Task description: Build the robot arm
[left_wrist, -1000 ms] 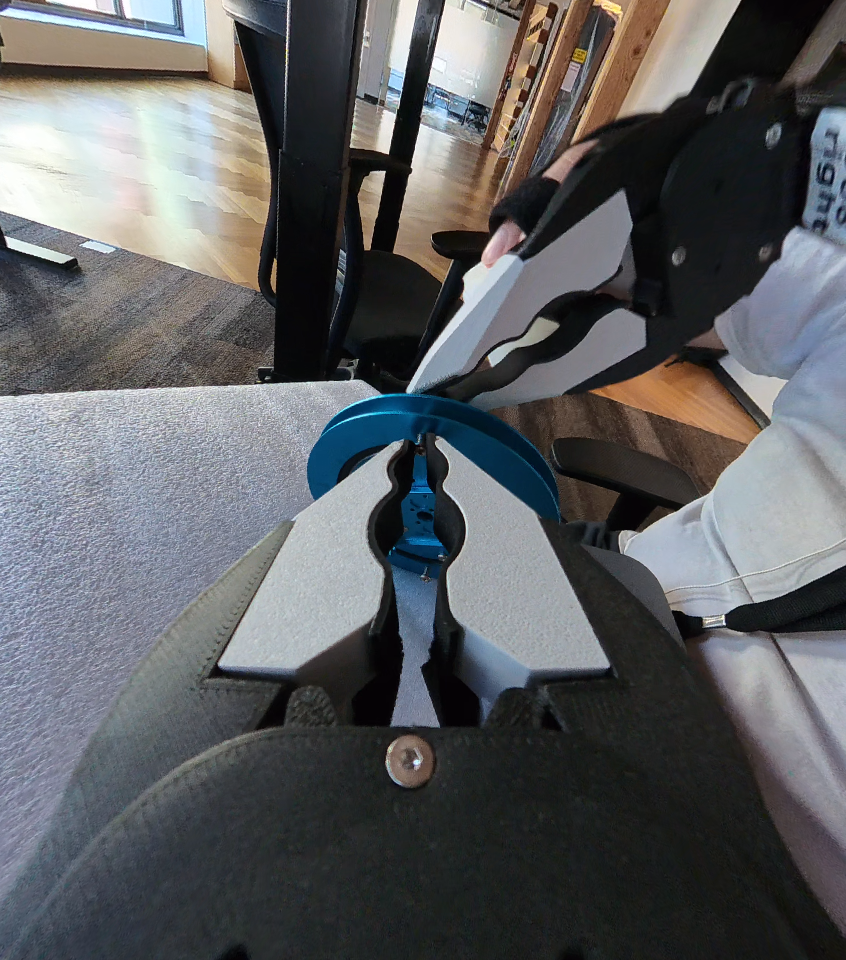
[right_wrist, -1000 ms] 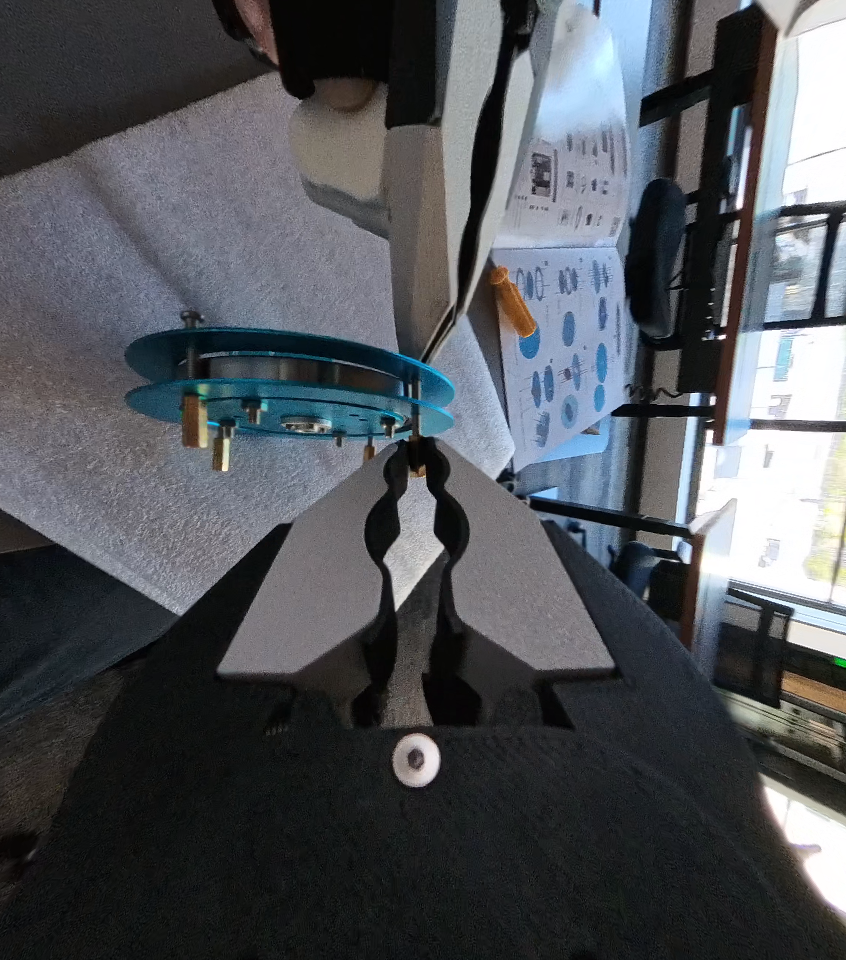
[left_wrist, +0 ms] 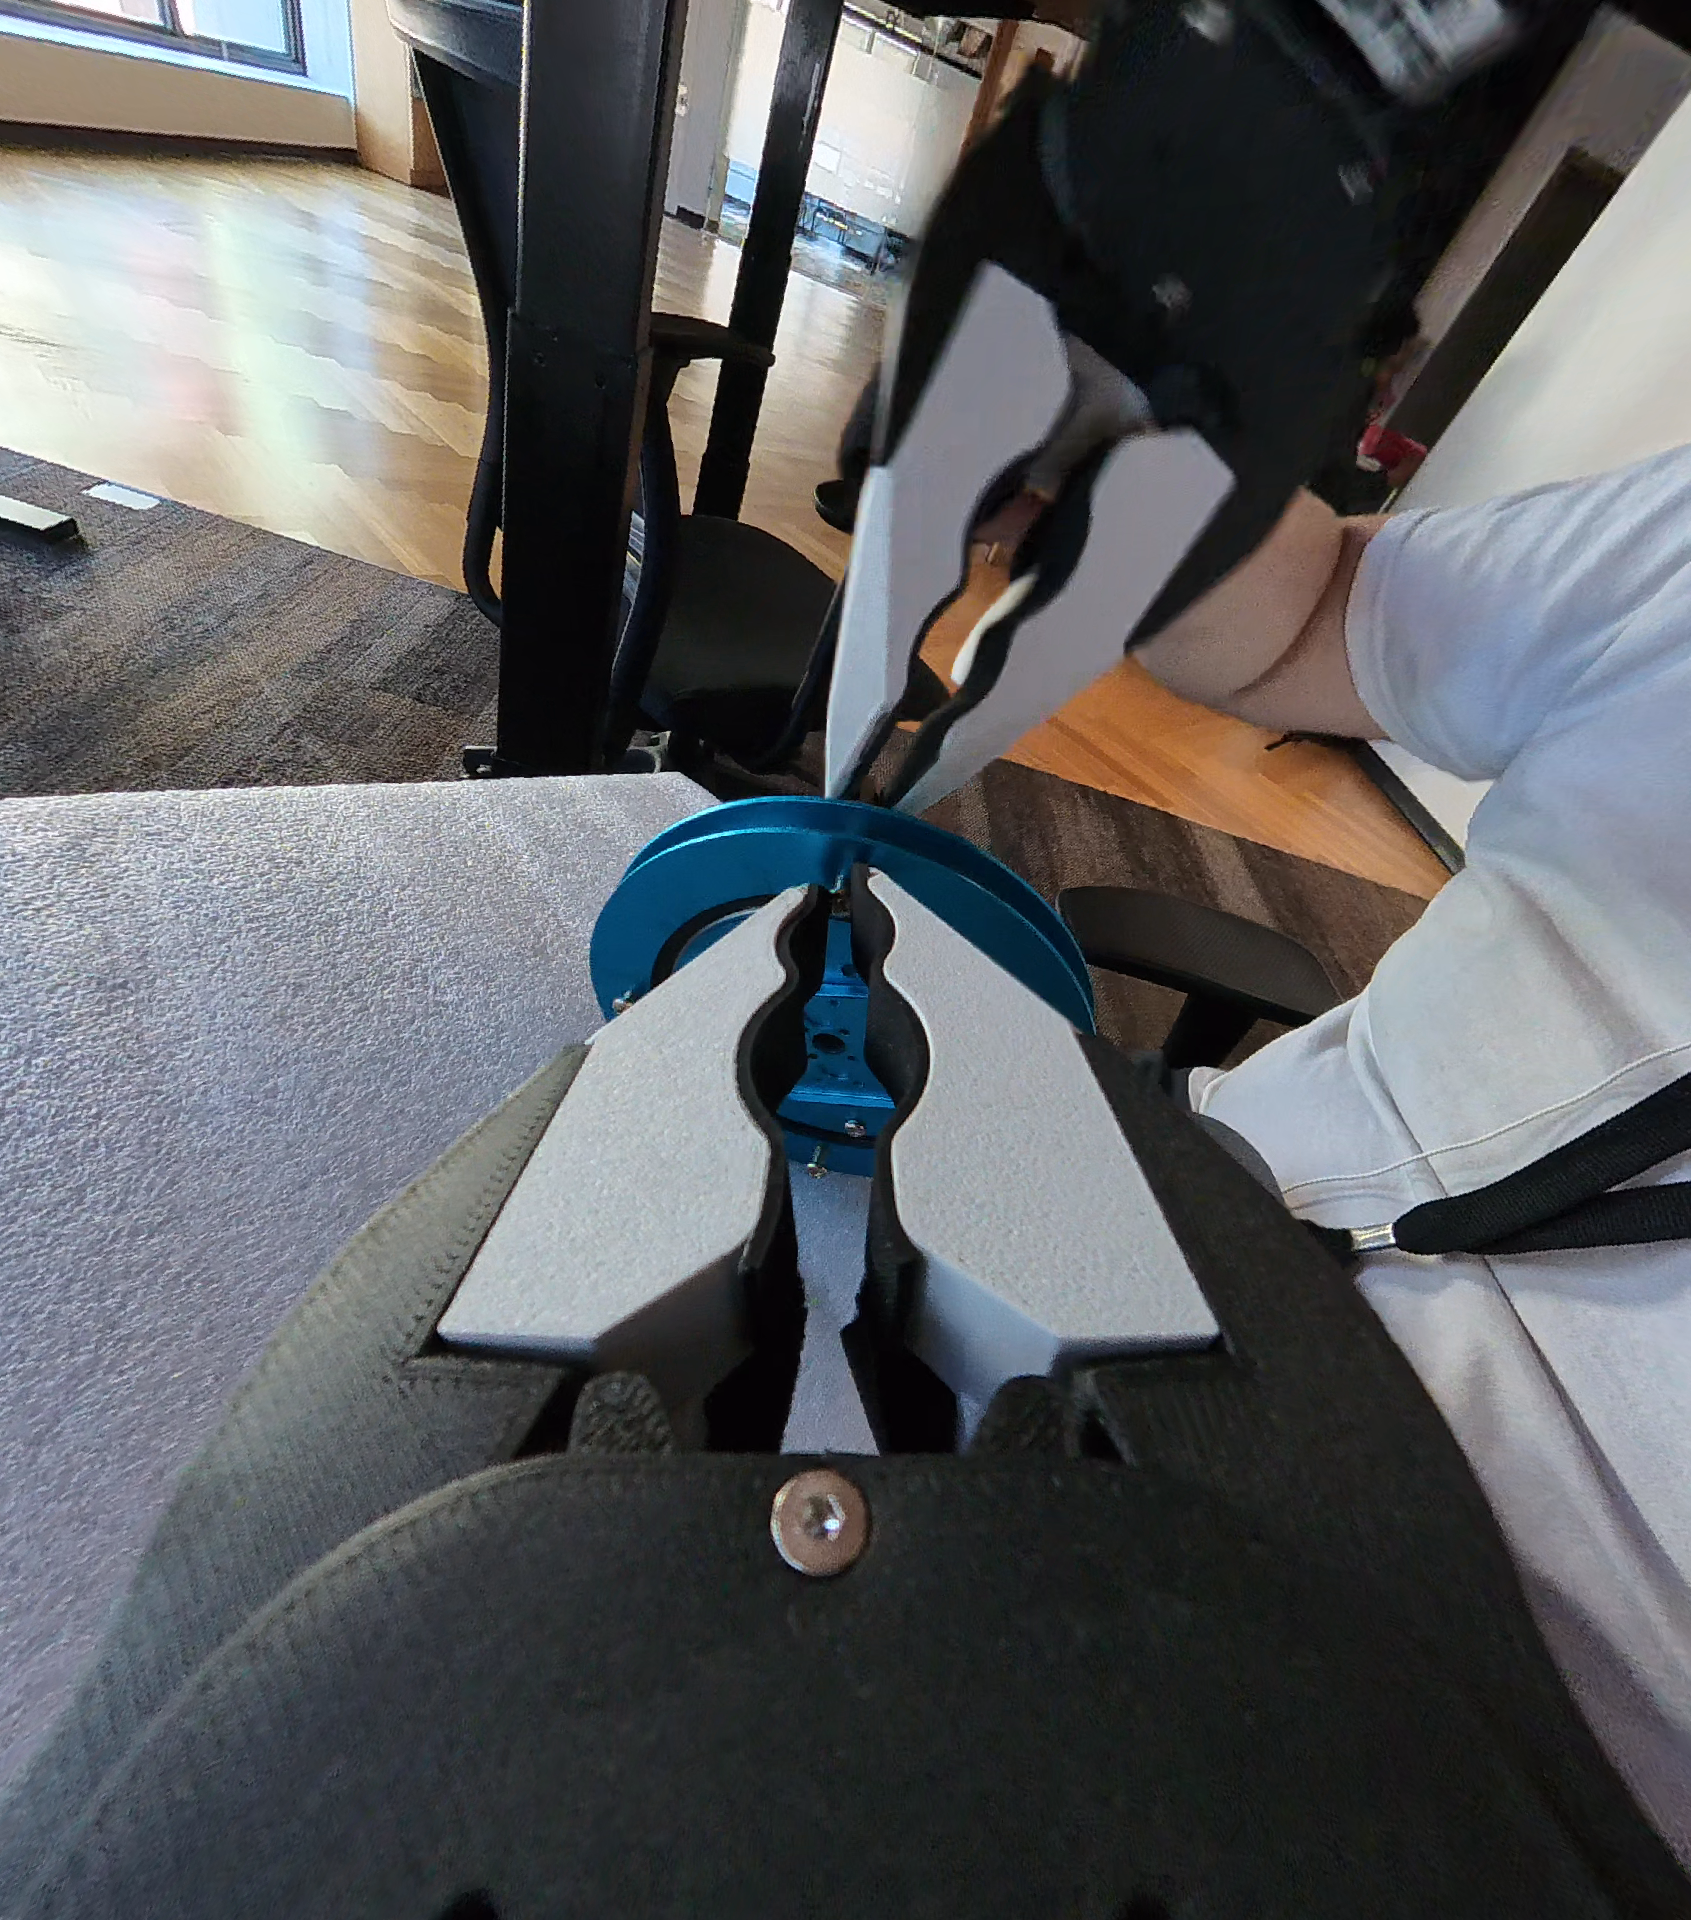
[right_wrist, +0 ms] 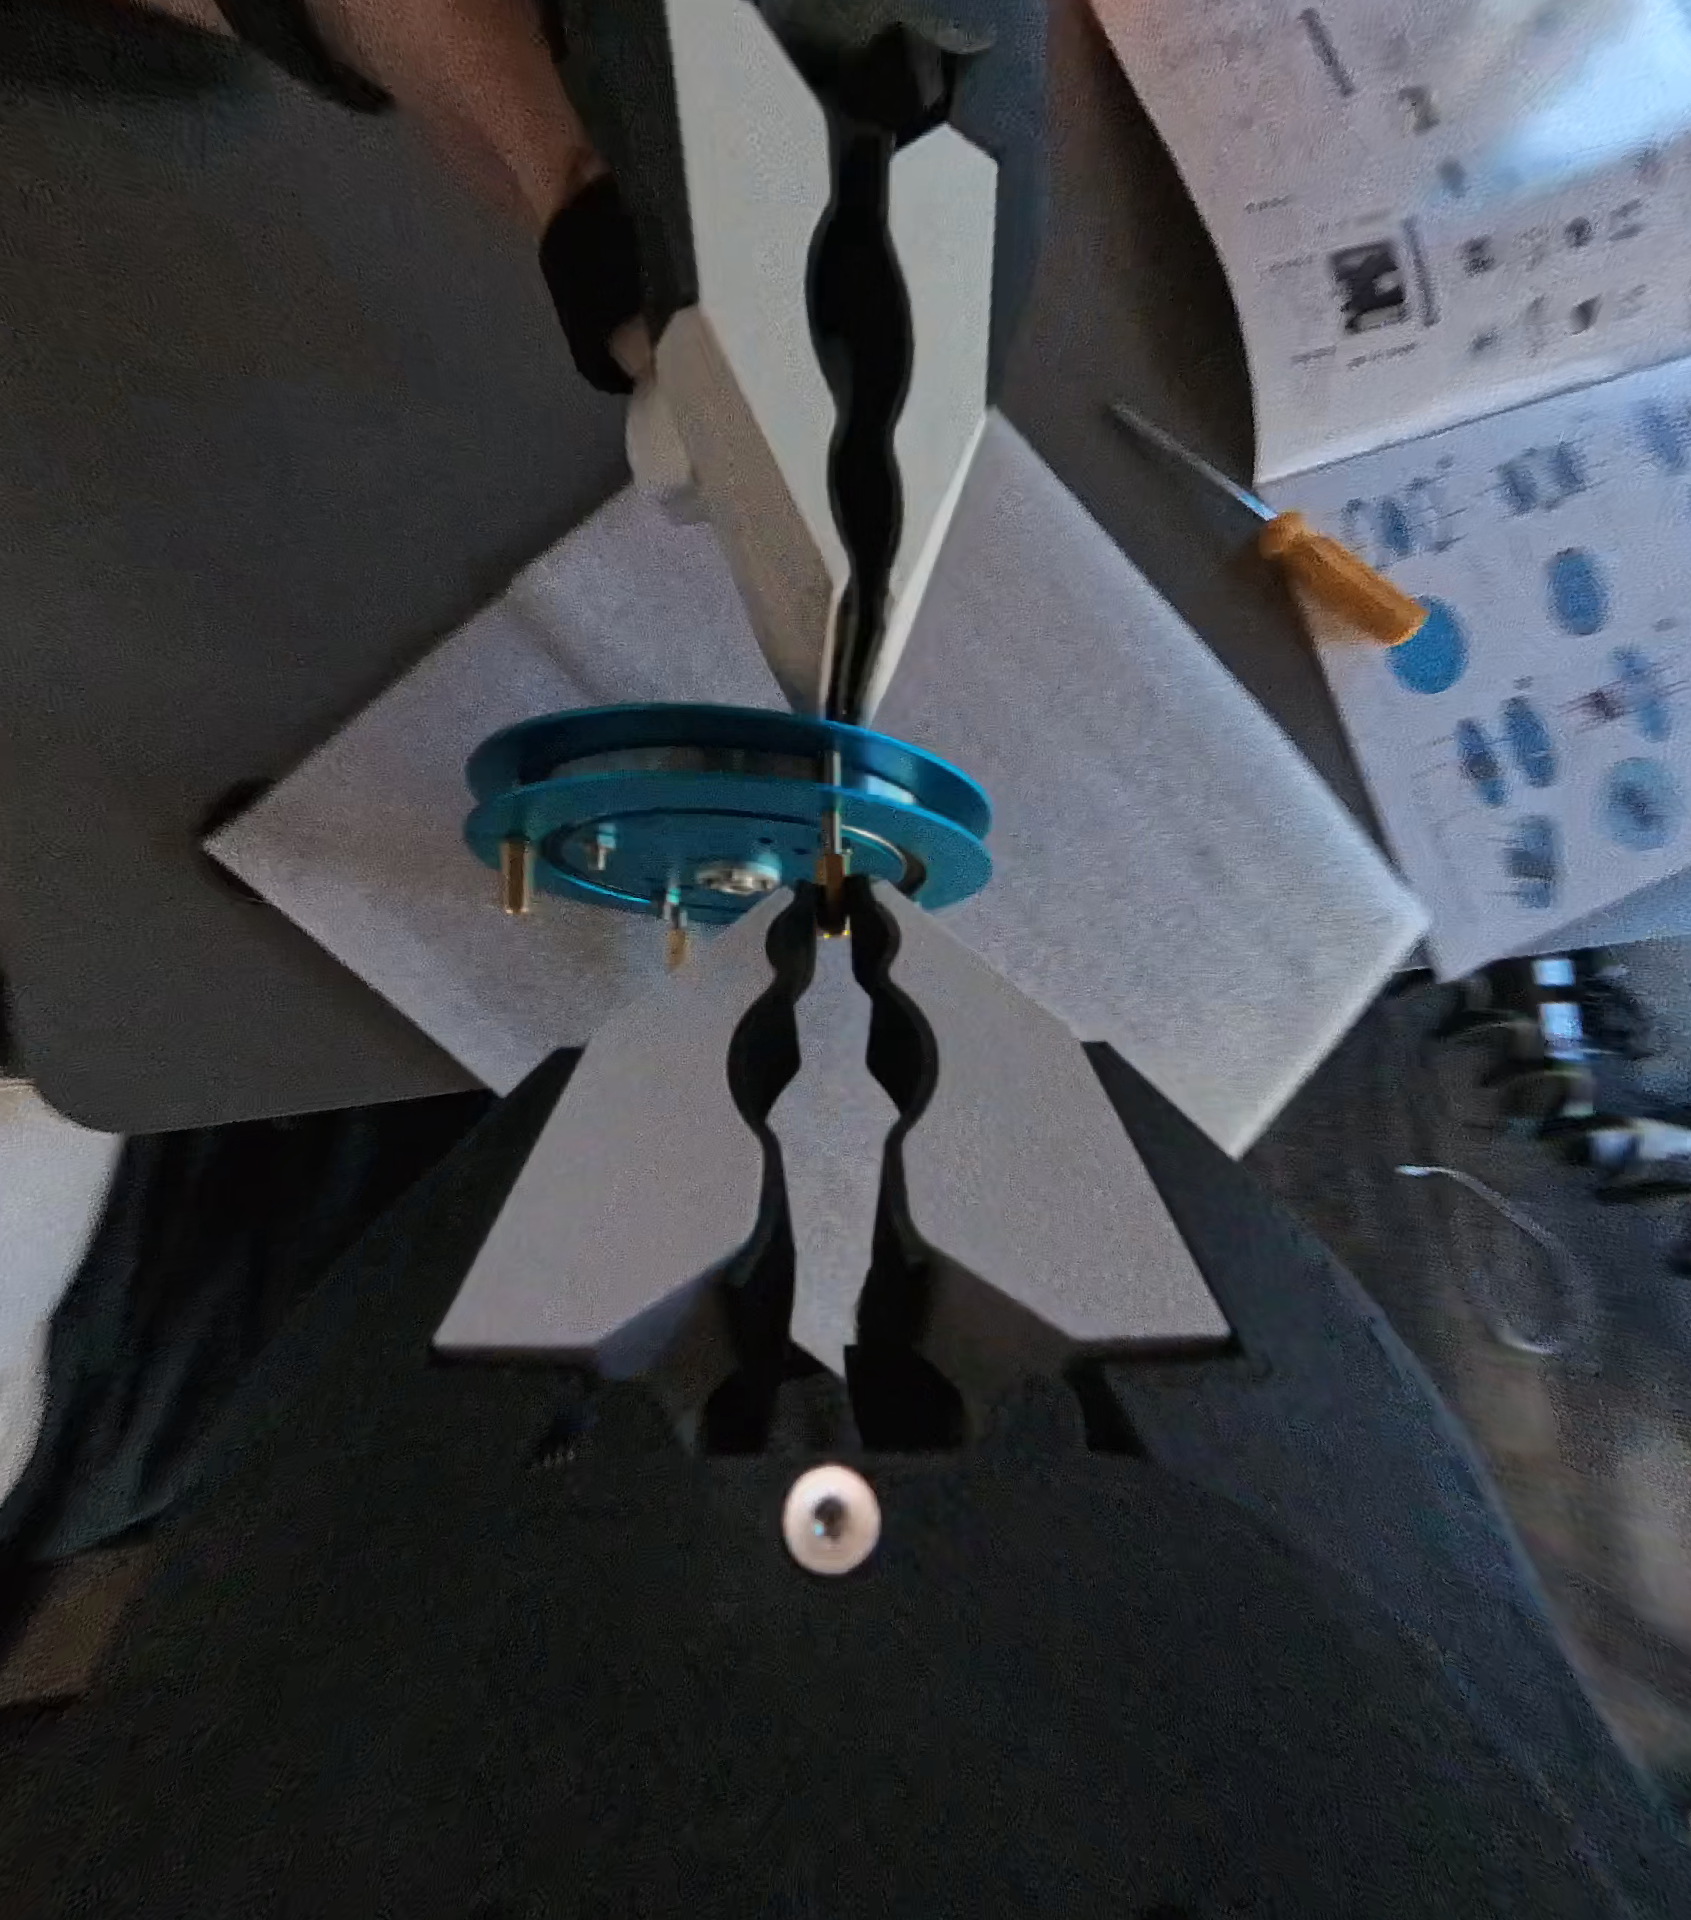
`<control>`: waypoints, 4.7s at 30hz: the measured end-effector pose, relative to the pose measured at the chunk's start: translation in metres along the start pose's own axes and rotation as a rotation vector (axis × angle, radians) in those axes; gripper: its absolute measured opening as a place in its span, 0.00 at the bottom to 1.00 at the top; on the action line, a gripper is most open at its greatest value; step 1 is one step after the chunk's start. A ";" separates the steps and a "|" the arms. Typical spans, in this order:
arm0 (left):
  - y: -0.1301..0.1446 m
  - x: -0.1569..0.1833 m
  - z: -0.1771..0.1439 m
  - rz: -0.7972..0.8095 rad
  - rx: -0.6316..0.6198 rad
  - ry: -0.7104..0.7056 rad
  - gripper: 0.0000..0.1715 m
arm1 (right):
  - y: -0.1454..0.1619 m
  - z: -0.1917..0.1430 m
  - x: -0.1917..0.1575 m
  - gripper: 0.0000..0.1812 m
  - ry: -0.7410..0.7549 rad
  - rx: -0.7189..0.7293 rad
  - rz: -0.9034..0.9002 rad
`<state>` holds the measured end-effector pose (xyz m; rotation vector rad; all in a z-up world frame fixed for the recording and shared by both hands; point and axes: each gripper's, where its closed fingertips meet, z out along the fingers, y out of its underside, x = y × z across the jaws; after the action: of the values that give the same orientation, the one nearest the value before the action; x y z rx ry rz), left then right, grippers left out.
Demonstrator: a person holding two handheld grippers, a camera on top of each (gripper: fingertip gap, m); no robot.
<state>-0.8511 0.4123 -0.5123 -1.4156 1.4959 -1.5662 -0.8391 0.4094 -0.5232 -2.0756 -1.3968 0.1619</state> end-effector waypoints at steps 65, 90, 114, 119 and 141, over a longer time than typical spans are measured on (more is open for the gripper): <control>-0.001 0.003 0.003 0.015 0.015 0.017 0.02 | 0.001 -0.009 -0.005 0.03 0.004 0.383 0.064; -0.020 -0.011 -0.021 -0.248 0.158 0.055 0.06 | -0.003 -0.015 -0.007 0.02 -0.553 0.570 0.718; 0.005 0.008 0.004 -0.291 0.001 0.128 0.02 | -0.006 -0.013 -0.006 0.10 -0.290 0.616 0.414; 0.006 0.010 0.005 -0.271 -0.004 0.132 0.02 | -0.003 -0.007 -0.008 0.02 -0.001 0.518 0.090; 0.008 0.021 0.012 0.002 -0.057 0.066 0.02 | 0.001 -0.015 -0.023 0.02 -0.792 0.471 0.902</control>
<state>-0.8484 0.3874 -0.5151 -1.4054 1.5917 -1.5952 -0.8416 0.3826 -0.5175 -2.1231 -0.5428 1.6400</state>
